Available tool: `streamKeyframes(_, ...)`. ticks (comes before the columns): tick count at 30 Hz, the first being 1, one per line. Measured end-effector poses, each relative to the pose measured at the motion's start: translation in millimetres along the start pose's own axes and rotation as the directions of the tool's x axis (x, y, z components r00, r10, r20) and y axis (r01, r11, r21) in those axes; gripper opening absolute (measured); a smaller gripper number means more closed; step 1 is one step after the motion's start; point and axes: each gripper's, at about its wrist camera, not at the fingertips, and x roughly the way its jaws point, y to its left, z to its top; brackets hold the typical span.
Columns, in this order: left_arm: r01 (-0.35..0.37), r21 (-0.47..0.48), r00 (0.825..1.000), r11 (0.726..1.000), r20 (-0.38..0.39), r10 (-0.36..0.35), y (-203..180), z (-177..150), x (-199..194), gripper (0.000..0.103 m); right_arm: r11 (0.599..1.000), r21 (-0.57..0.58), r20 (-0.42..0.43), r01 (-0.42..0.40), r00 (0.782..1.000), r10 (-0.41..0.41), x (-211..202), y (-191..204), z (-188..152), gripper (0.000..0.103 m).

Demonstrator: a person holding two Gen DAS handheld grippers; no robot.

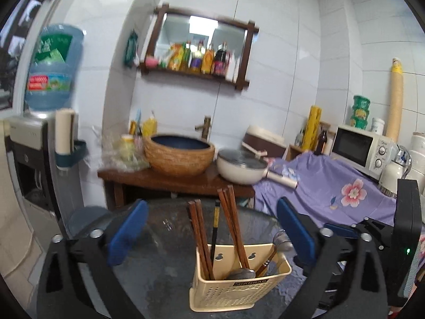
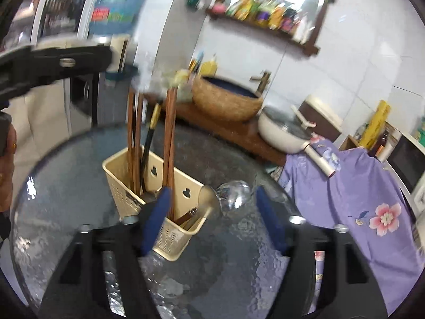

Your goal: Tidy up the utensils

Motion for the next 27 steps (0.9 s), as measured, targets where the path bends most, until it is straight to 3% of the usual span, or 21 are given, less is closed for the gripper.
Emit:
streamKeyframes(2,-0.032,0.031,0.999,0.999,0.031,0.031,1,-6,-27,0.096,0.999,0.041,0.047,0.004,0.999,-0.006,-21,1,-11,0.077)
streamKeyframes(3,-0.041,0.036,0.999,0.999,0.030,0.039,1,-10,-36,0.096,0.998,0.065,0.071,0.005,0.997,-0.009,-34,2,-19,0.092)
streamKeyframes(4,-0.038,0.039,0.999,0.999,0.023,0.037,3,-16,-46,0.096,0.997,0.082,0.093,0.004,0.996,-0.011,-43,4,-25,0.097)
streamKeyframes(8,-0.066,-0.011,0.998,0.998,0.008,0.066,17,-59,-94,0.096,0.987,0.160,0.240,-0.025,0.971,-0.014,-100,25,-74,0.097)
streamKeyframes(10,-0.098,-0.017,0.995,0.995,-0.006,0.098,23,-82,-111,0.096,0.985,0.170,0.271,-0.040,0.963,-0.008,-122,45,-101,0.097)
streamKeyframes(14,-0.136,-0.010,0.989,0.991,-0.057,0.136,32,-134,-149,0.096,0.974,0.216,0.287,-0.064,0.958,-0.001,-155,79,-149,0.097)
streamKeyframes(18,-0.218,0.004,0.973,0.976,-0.076,0.217,29,-185,-193,0.096,0.961,0.265,0.298,-0.075,0.955,-0.008,-183,110,-195,0.097)
streamKeyframes(23,-0.216,0.026,0.969,0.976,-0.122,0.217,22,-212,-227,0.096,0.965,0.259,0.271,-0.036,0.962,-0.037,-215,130,-232,0.097)
streamKeyframes(27,-0.226,0.078,0.968,0.971,-0.092,0.232,11,-219,-248,0.096,0.963,0.268,0.278,-0.016,0.958,-0.061,-244,138,-253,0.097)
